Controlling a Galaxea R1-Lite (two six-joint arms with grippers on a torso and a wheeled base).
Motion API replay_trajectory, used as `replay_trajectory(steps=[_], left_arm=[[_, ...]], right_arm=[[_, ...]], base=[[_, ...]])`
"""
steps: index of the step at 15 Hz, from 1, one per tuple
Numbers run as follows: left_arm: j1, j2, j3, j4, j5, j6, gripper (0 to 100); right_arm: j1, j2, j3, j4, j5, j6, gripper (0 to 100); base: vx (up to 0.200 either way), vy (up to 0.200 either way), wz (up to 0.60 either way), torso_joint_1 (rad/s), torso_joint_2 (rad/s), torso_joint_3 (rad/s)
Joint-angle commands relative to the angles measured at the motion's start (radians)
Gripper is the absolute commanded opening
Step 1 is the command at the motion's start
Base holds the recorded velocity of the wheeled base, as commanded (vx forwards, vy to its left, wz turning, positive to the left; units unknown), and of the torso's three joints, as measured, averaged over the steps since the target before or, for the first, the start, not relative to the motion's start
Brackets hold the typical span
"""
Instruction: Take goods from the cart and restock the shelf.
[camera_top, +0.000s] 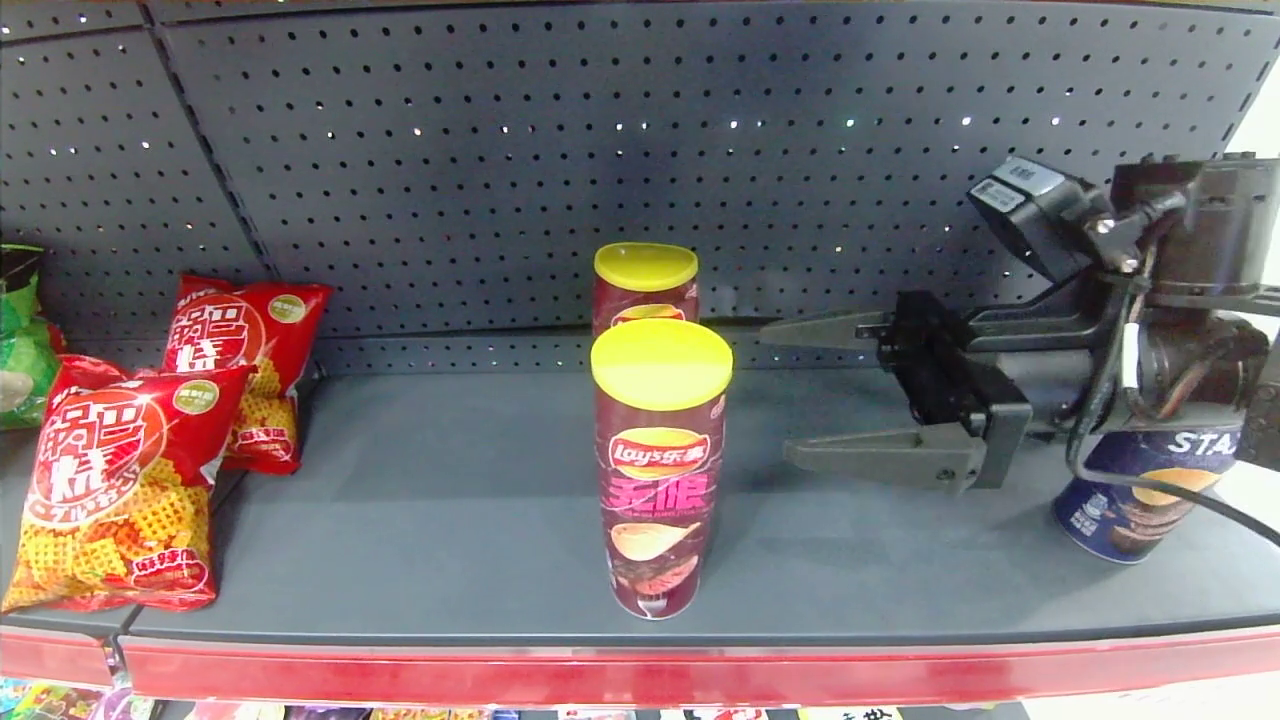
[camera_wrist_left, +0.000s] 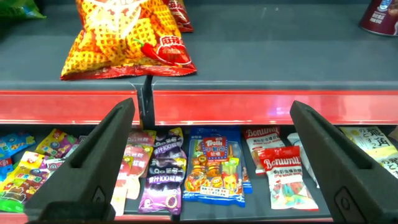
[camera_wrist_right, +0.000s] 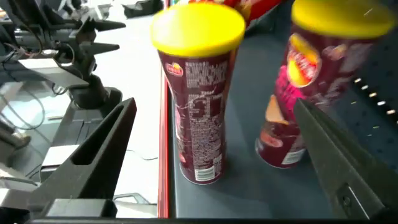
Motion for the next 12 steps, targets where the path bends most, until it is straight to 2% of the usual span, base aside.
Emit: replay_trajectory(steps=[1,7,9,12], left_arm=[[0.0,0.002,0.001,0.0,0.0,0.0,100],[0.0,0.002,0.0,0.0,0.0,0.0,100],[0.0,0.002,0.0,0.0,0.0,0.0,100],[0.0,0.002,0.0,0.0,0.0,0.0,100]], right_arm=[[-0.014,-0.07,0.008,-0.001,0.001,0.009,100],[-0.037,-0.365,0.106,-0.001,0.0,0.068,100],[-0.111,-0.515,0.167,0.0,-0.002,0.128,100],[-0.235,-0.779,0.336,0.01,-0.007,0.273,100]], base=[[0.0,0.0,0.0,0.0,0.0,0.0],[0.0,0.0,0.0,0.0,0.0,0.0],[0.0,0.0,0.0,0.0,0.0,0.0],[0.0,0.0,0.0,0.0,0.0,0.0]])
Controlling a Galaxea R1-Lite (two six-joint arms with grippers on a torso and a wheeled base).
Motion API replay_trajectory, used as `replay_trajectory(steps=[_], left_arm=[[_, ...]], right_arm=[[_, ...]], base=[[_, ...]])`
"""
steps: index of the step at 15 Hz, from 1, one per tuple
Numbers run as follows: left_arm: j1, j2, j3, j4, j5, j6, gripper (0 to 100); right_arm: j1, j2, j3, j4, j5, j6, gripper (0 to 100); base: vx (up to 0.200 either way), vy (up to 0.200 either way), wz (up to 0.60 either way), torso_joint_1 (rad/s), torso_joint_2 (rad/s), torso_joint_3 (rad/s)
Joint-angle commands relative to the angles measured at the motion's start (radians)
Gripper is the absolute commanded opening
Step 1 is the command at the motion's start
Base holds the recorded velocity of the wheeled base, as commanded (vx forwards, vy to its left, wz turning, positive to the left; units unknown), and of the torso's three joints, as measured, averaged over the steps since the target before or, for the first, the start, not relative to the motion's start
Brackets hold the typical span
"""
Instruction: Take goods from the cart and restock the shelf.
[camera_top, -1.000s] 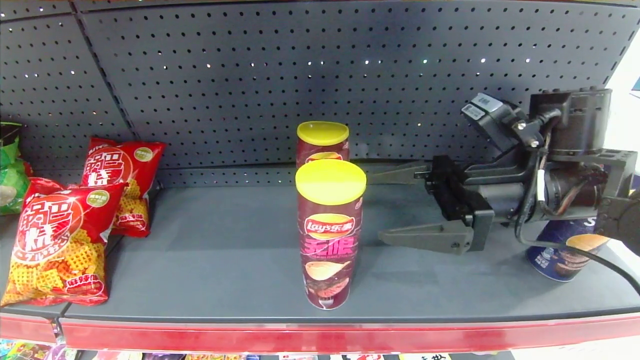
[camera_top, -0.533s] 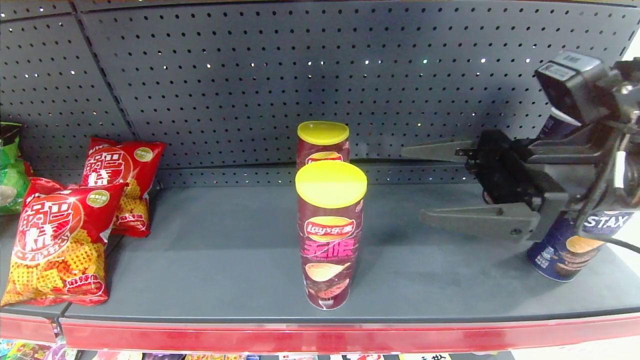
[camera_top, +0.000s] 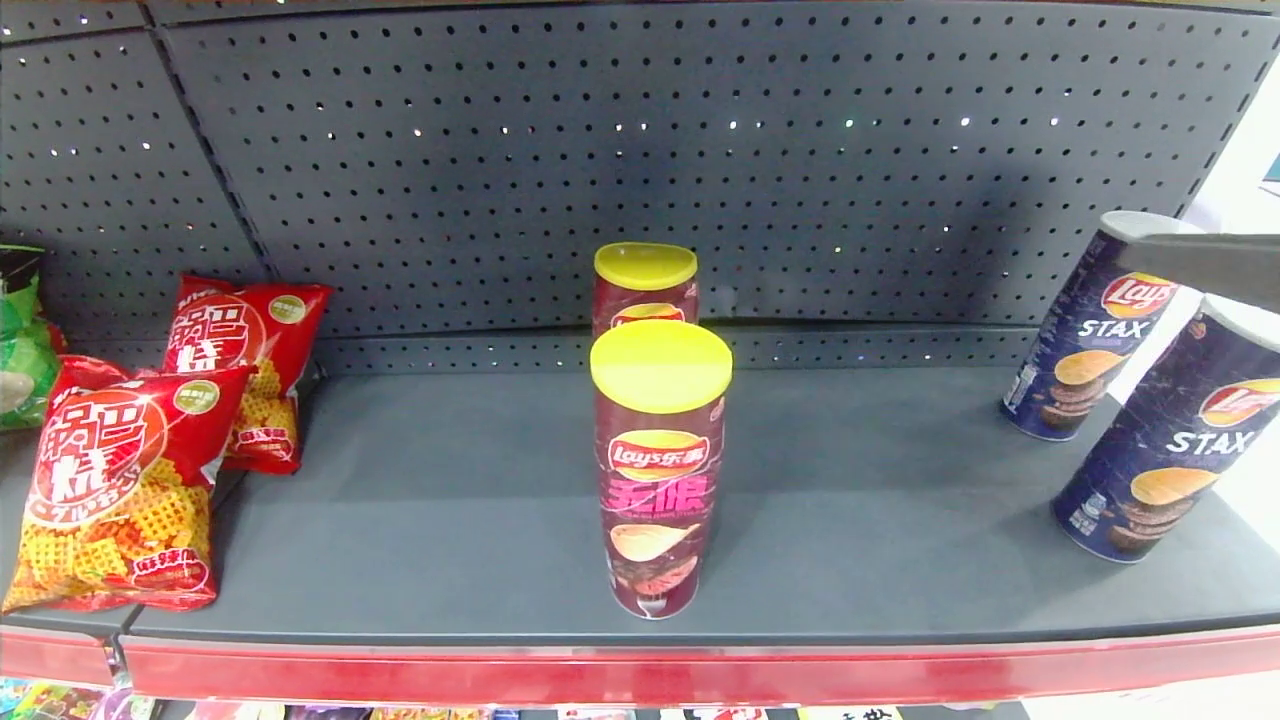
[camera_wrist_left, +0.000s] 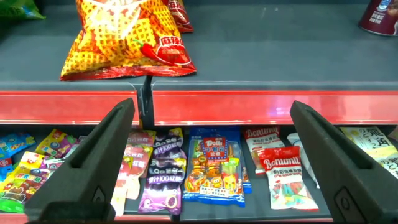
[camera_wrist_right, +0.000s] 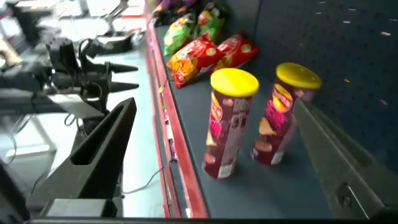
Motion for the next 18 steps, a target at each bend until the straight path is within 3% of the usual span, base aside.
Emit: replay_trajectory(steps=[1,2,4,6,8,9,18], left_arm=[[0.0,0.002,0.001,0.0,0.0,0.0,100],[0.0,0.002,0.0,0.0,0.0,0.0,100],[0.0,0.002,0.0,0.0,0.0,0.0,100],[0.0,0.002,0.0,0.0,0.0,0.0,100],[0.0,0.002,0.001,0.0,0.0,0.0,100],[0.0,0.002,0.0,0.0,0.0,0.0,100],[0.0,0.002,0.0,0.0,0.0,0.0,100]], right_arm=[[-0.129,-0.32,0.166,0.037,-0.026,0.115,100],[-0.143,-0.357,0.183,0.057,-0.051,0.119,100],[-0.233,-0.466,0.205,0.144,-0.258,0.118,100],[-0.258,-0.53,0.197,0.267,-0.635,0.104,100],[-0.252,-0.562,0.209,0.311,-0.907,0.041,100],[-0.259,-0.581,0.245,0.311,-0.965,0.026,100],[-0.321,-0.803,0.696,0.287,-1.026,0.148,100]], base=[[0.0,0.0,0.0,0.0,0.0,0.0],[0.0,0.0,0.0,0.0,0.0,0.0],[0.0,0.0,0.0,0.0,0.0,0.0],[0.0,0.0,0.0,0.0,0.0,0.0],[0.0,0.0,0.0,0.0,0.0,0.0],[0.0,0.0,0.0,0.0,0.0,0.0],[0.0,0.0,0.0,0.0,0.0,0.0]])
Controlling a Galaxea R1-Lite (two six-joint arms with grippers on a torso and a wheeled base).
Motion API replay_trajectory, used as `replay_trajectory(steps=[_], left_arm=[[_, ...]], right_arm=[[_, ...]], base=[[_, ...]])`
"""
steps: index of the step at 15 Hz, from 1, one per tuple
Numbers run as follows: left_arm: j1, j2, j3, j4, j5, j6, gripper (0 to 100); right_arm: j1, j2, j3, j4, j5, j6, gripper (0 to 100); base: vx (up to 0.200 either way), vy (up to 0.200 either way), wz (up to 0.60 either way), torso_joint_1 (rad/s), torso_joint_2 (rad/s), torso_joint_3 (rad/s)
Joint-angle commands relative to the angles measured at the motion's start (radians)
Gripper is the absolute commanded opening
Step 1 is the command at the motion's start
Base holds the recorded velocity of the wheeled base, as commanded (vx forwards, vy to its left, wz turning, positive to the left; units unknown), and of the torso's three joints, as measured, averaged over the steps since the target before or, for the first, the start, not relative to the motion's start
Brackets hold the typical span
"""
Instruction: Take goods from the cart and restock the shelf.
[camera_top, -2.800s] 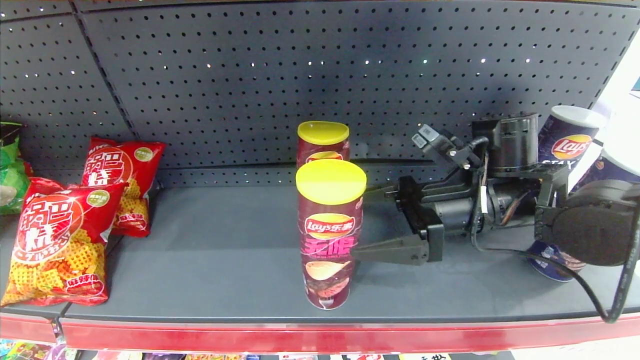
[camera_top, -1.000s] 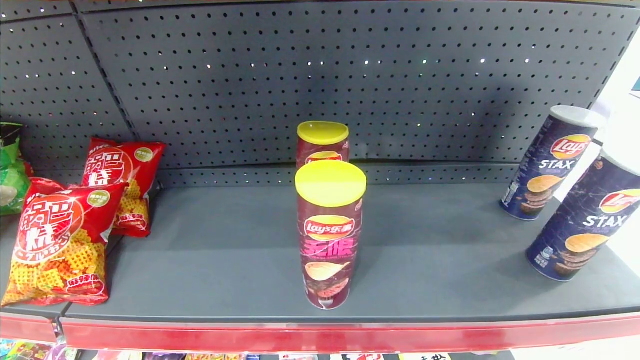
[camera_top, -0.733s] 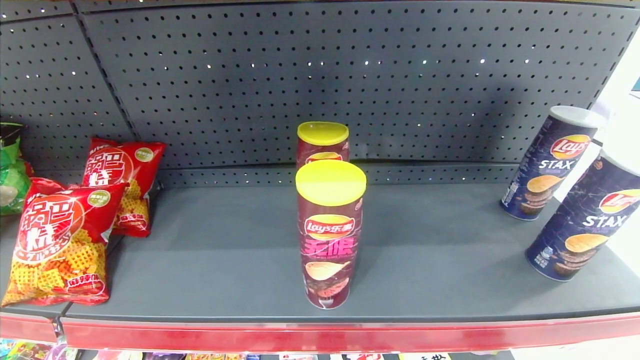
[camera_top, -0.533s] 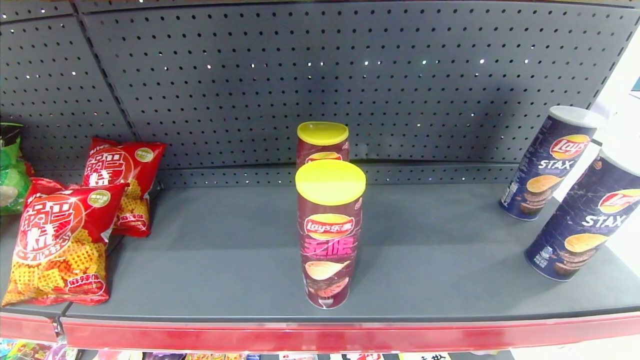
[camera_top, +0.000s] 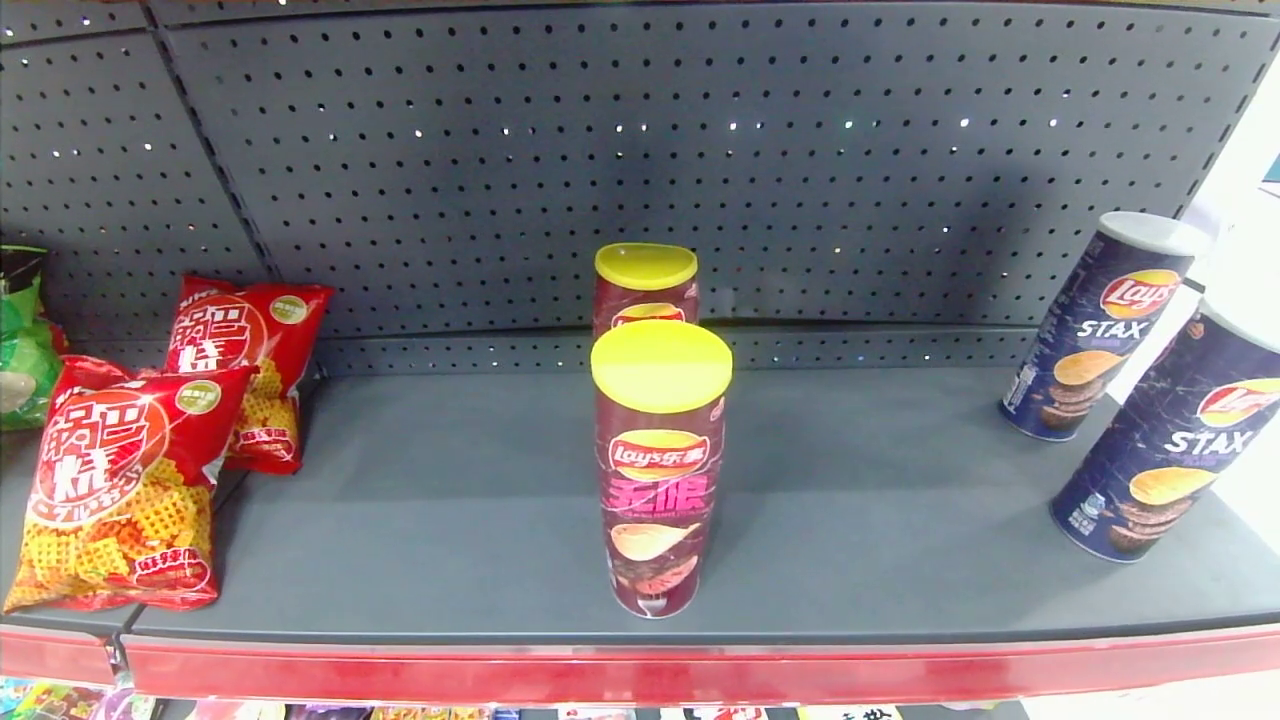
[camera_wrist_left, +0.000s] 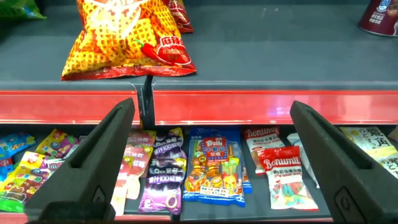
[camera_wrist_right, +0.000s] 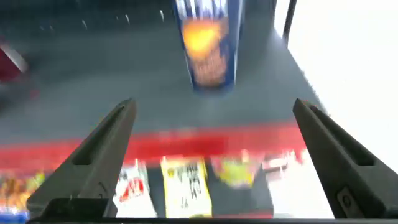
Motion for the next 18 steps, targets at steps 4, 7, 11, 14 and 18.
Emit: replay_trajectory(steps=[4,7,11,14,18], left_arm=[[0.0,0.002,0.0,0.0,0.0,-0.001,100],[0.0,0.002,0.001,0.0,0.0,-0.001,100],[0.0,0.002,0.0,0.0,0.0,-0.001,100],[0.0,0.002,0.001,0.0,0.0,-0.001,100],[0.0,0.002,0.0,0.0,0.0,-0.001,100]], right_arm=[[-0.026,-0.204,0.17,0.049,0.015,-0.028,100],[-0.048,-0.279,0.17,0.083,0.047,-0.067,100],[-0.033,-0.308,0.17,0.083,0.047,-0.067,100],[-0.034,-0.308,0.17,0.083,0.049,-0.065,100],[-0.034,-0.308,0.17,0.084,0.049,-0.07,100]], base=[[0.0,0.0,0.0,0.0,0.0,0.0],[0.0,0.0,0.0,0.0,0.0,0.0],[0.0,0.0,0.0,0.0,0.0,0.0],[0.0,0.0,0.0,0.0,0.0,0.0],[0.0,0.0,0.0,0.0,0.0,0.0]])
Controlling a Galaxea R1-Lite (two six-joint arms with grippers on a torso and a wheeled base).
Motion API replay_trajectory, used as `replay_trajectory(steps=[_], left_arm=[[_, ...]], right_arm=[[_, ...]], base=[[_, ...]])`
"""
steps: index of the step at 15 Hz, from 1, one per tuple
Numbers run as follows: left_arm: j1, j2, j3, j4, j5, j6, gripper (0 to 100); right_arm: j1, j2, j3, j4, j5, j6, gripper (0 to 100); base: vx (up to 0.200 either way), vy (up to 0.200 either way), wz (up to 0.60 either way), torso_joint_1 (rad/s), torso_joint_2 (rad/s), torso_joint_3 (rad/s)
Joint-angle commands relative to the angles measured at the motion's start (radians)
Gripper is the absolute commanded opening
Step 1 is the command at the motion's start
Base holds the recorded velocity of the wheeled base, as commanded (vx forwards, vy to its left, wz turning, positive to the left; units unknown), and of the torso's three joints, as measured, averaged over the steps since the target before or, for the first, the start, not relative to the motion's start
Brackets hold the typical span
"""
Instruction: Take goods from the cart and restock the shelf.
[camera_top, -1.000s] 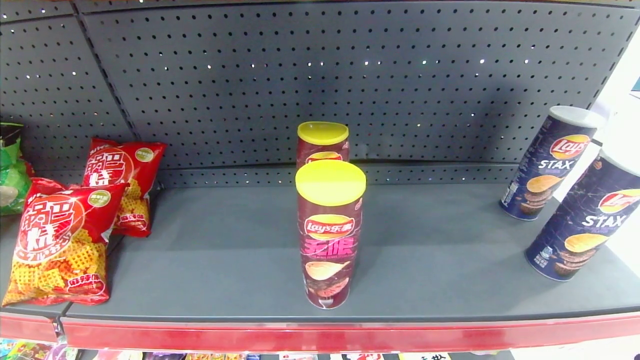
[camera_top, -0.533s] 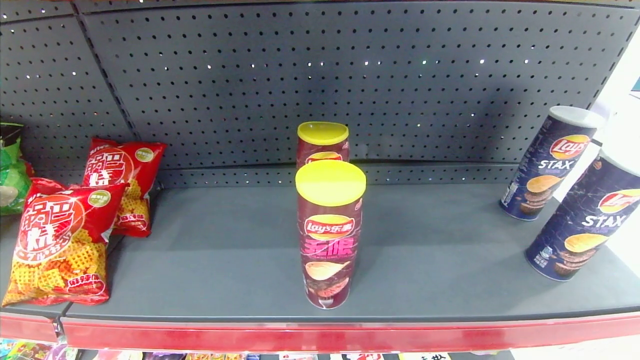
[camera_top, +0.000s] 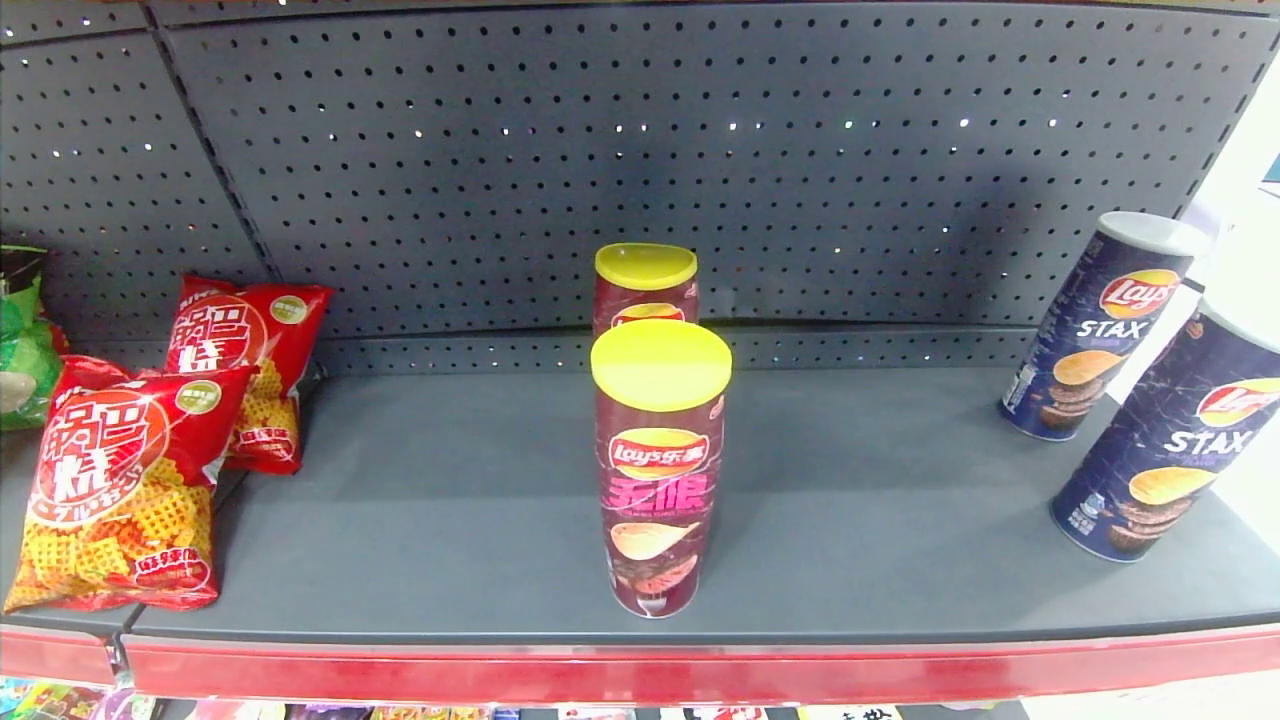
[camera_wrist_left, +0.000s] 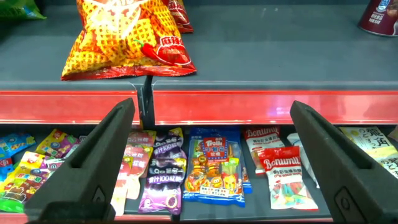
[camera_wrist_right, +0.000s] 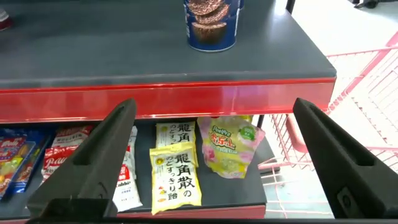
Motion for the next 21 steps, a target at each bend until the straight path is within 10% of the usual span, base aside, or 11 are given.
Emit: replay_trajectory(steps=[1,21], left_arm=[[0.0,0.002,0.0,0.0,0.0,0.0,100],[0.0,0.002,0.0,0.0,0.0,0.0,100]], right_arm=[[-0.001,0.002,0.0,0.002,0.0,0.001,100],[0.0,0.002,0.0,0.002,-0.006,-0.007,100]], base=[[0.0,0.0,0.0,0.0,0.0,0.0],[0.0,0.0,0.0,0.0,0.0,0.0]])
